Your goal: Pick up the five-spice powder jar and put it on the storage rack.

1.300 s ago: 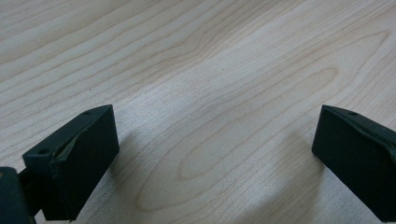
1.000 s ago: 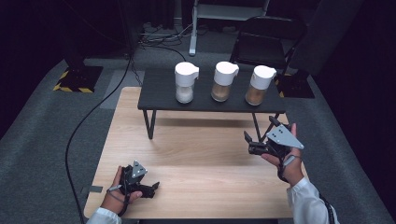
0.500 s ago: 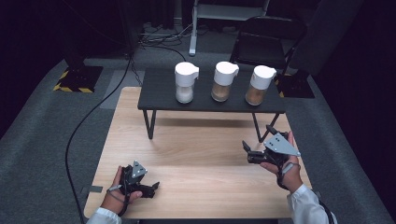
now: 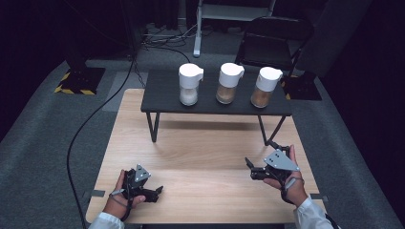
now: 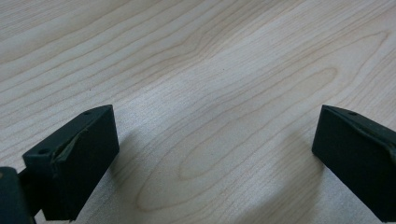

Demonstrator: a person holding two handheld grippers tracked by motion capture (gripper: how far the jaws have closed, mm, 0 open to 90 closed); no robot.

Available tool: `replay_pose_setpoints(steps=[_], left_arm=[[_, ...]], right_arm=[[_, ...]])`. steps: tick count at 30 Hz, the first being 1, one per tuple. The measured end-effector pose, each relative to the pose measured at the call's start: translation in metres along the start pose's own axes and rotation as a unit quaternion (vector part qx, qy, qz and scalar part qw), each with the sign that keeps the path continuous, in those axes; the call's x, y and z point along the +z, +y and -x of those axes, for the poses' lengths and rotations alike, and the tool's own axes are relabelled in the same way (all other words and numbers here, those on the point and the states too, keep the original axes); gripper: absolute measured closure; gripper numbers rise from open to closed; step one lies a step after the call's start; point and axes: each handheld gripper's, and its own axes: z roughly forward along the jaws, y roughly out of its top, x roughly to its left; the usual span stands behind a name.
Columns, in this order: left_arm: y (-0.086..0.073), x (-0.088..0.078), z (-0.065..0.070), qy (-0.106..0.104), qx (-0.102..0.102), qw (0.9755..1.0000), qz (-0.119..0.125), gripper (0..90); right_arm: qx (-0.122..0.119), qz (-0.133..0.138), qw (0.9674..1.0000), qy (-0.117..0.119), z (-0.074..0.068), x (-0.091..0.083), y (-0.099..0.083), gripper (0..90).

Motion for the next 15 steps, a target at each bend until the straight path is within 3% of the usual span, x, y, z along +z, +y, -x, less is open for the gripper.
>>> replay_pose_setpoints(steps=[15], left_arm=[[0.0,0.0,0.0,0.0,-0.001,1.0,0.001,0.5]], right_arm=[[-0.012,-0.043,0.9989,0.016,-0.008,0.001,-0.02,0.4]])
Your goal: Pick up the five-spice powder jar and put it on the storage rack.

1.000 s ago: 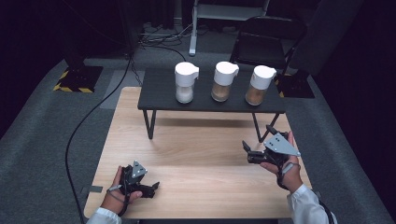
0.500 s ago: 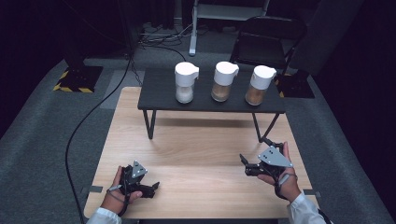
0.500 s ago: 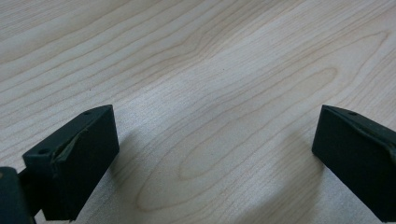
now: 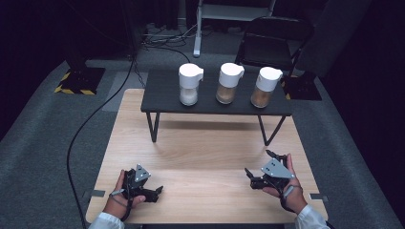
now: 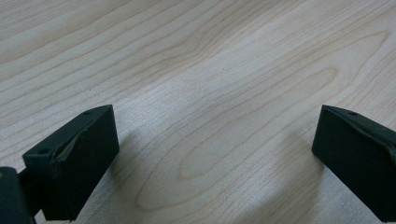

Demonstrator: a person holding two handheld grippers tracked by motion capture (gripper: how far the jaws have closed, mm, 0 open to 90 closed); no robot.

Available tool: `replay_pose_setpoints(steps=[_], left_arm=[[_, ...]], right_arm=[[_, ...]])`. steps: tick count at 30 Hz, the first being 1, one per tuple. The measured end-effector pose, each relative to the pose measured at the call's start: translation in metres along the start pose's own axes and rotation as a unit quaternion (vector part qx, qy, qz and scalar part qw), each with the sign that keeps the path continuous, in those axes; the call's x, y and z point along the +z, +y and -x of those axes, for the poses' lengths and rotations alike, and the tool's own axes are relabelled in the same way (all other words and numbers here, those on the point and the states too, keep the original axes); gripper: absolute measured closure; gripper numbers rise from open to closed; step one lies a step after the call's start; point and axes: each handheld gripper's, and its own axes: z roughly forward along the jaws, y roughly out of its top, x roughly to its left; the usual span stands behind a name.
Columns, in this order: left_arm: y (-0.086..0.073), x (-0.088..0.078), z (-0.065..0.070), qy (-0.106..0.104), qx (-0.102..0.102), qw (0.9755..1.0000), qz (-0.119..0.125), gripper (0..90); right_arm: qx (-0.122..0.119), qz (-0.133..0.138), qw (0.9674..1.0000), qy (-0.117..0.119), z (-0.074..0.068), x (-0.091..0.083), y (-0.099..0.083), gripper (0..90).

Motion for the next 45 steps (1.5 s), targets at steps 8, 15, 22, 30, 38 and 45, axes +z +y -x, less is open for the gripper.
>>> replay_pose_setpoints(steps=[8,15,22,30,38,45], left_arm=[[0.0,0.0,0.0,0.0,0.0,1.0,0.0,0.5],[0.0,0.0,0.0,0.0,0.0,1.0,0.0,0.5],[0.0,0.0,0.0,0.0,0.0,1.0,0.0,0.5],[0.0,0.0,0.0,0.0,0.0,1.0,0.0,0.5],[0.0,0.0,0.0,0.0,0.0,1.0,0.0,0.5],[0.0,0.0,0.0,0.0,0.0,1.0,-0.001,0.5]], right_arm=[[-0.002,-0.027,0.9996,0.004,-0.004,0.003,-0.01,0.4],[0.005,-0.054,0.9985,0.004,-0.004,0.002,-0.021,0.4],[0.009,-0.08,0.9968,-0.006,-0.002,0.0,-0.031,0.4],[0.033,-0.101,0.9942,-0.016,0.004,-0.004,-0.04,0.6],[0.062,-0.119,0.9909,-0.01,0.014,-0.006,-0.044,1.0],[0.107,-0.134,0.9851,0.009,0.025,-0.006,-0.045,1.1]])
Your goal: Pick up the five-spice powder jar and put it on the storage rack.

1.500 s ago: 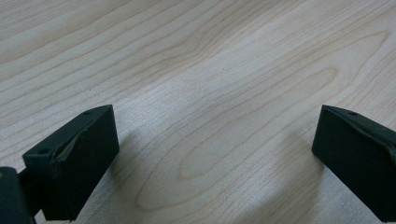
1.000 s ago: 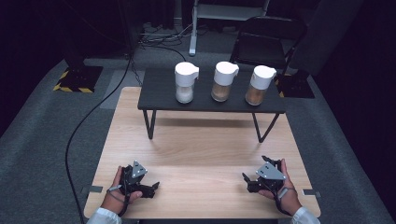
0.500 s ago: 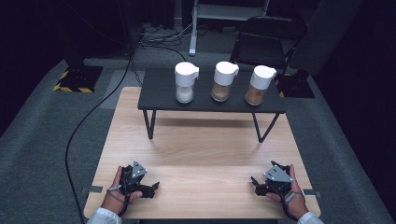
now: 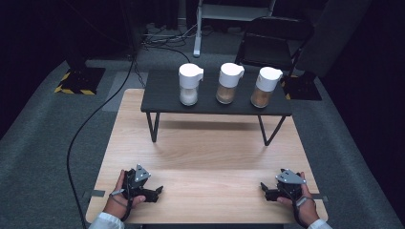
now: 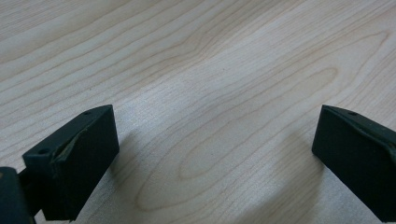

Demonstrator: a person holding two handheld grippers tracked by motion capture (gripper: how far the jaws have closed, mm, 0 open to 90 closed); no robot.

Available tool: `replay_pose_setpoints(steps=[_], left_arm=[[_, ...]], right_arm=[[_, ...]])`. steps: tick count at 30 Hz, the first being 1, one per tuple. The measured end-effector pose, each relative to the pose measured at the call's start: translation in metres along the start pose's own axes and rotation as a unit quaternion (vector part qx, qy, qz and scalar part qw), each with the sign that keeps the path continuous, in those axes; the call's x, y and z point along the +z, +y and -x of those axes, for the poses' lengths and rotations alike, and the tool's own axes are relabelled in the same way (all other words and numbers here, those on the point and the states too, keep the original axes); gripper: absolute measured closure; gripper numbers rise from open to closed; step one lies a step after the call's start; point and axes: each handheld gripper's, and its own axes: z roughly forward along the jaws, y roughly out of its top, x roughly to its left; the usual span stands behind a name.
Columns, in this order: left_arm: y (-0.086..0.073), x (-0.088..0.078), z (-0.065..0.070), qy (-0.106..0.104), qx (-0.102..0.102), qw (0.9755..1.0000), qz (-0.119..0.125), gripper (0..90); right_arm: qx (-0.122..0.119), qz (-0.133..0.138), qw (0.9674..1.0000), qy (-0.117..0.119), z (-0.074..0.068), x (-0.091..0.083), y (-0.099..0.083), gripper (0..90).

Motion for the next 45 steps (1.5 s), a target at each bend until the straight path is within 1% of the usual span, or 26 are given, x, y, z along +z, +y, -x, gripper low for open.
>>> replay_pose_setpoints(steps=[4,6,8,9,12,15,45], left_arm=[[0.0,0.0,0.0,0.0,0.0,1.0,0.001,0.5],[0.0,0.0,0.0,0.0,0.0,1.0,0.001,0.4],[0.0,0.0,0.0,0.0,0.001,1.0,0.0,0.3],[0.0,0.0,0.0,0.0,0.002,1.0,0.0,0.2],[0.001,0.001,-0.001,-0.001,0.002,1.0,0.0,0.2],[0.001,0.001,-0.001,-0.001,0.002,1.0,0.0,0.2],[0.001,0.001,-0.001,-0.001,0.002,1.0,0.0,0.2]], right_arm=[[0.022,-0.01,0.9996,0.011,0.008,0.0,0.001,0.6],[0.036,-0.017,0.999,0.021,0.016,0.001,0.002,0.2],[0.05,-0.023,0.9981,0.027,0.022,0.001,0.002,0.2],[0.058,-0.027,0.9973,0.037,0.027,0.001,0.002,0.2],[0.077,-0.035,0.9952,0.05,0.037,0.002,0.002,0.2],[0.077,-0.036,0.9949,0.054,0.039,0.002,0.002,0.1],[0.078,-0.037,0.9949,0.053,0.039,0.002,0.002,0.0]])
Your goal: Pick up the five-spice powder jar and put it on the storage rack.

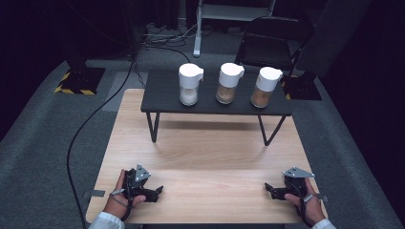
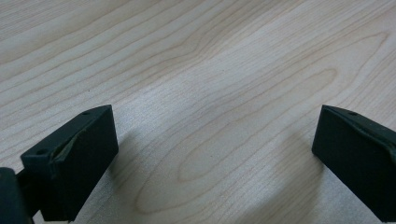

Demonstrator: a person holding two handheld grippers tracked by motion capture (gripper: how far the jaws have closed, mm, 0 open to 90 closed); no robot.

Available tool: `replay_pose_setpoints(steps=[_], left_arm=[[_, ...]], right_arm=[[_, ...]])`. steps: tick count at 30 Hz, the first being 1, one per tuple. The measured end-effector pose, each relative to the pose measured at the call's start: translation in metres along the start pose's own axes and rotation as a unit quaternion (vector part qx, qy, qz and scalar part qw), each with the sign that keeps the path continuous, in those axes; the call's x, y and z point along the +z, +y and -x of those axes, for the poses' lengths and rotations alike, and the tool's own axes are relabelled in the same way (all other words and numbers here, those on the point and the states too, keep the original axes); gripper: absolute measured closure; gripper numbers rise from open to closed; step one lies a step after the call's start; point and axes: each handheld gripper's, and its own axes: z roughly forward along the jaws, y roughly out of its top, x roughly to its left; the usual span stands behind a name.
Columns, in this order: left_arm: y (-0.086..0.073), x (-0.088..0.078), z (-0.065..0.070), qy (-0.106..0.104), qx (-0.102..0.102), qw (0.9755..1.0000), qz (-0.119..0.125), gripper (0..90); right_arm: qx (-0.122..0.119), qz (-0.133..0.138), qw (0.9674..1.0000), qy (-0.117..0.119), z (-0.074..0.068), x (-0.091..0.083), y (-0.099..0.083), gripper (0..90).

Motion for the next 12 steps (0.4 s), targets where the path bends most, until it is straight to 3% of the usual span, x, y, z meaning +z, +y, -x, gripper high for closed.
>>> replay_pose_setpoints(steps=[12], left_arm=[[0.0004,0.0002,-0.0002,0.0,0.001,1.0,0.0,0.2]], right_arm=[[0.001,0.0,1.0,0.0,-0.0001,0.0002,0.0003,0.0]])
